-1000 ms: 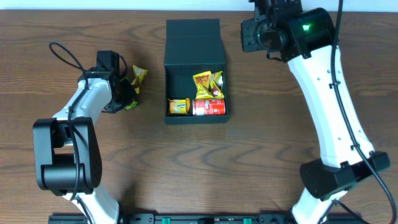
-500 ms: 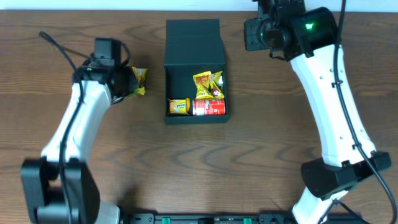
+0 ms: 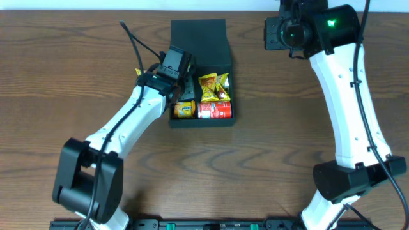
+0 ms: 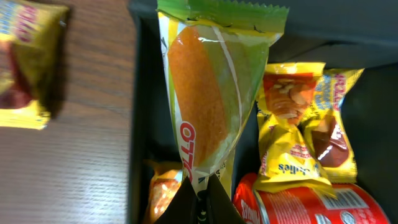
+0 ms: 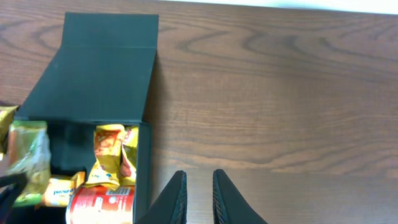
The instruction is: Pack container
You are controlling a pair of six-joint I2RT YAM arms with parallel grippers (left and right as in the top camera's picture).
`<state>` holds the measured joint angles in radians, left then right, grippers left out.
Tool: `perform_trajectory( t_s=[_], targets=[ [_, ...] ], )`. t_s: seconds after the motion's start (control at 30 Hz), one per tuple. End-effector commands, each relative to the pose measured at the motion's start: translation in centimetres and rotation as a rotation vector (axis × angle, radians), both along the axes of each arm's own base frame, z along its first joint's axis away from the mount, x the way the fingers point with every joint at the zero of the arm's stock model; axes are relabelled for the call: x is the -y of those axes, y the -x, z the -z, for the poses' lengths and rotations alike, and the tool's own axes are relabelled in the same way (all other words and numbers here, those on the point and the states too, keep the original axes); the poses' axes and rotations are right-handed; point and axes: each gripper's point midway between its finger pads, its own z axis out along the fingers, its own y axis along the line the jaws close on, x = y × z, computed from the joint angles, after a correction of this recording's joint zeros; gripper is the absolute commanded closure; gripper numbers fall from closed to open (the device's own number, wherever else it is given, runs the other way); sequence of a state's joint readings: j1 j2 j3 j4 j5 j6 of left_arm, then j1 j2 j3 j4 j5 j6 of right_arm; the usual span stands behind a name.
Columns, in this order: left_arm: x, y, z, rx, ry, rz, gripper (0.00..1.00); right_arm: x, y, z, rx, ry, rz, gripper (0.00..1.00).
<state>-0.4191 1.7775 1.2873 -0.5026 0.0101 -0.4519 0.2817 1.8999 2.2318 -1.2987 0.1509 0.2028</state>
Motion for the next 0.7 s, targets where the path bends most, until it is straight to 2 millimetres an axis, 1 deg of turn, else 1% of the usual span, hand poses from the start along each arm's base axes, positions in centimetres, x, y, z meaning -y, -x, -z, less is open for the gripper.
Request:
perform_trajectory(
  t_s=[0.0,0.23,0.33,0.43,0.67],
  targets=[
    [1.1,-0.2,0.1,-0.002,0.037,0.035,0.94,0.6,0.0,-0.1,-0.001,0.011,0.005,0.85],
    [2.4,0.0,1.3,-0.014,0.024,0.073,0.94,0.6,0.1,0.0,-0.005,0.012,0.005,0.84],
    [2.9,0.4,1.7,-0.032,0.034,0.053,0.94,0.6,0.1,0.0,-0.006,0.012,0.005,0.85],
    [2.8,0.7,2.1,-0.059,0.047,0.011,0.94,0.6,0.2,0.1,-0.011,0.014,0.005,0.85],
    [2.8,0.7,2.2,-0.065,0.063,-0.025,0.94,0.7,0.4,0.2,-0.019,0.016,0.005,0.86]
  ],
)
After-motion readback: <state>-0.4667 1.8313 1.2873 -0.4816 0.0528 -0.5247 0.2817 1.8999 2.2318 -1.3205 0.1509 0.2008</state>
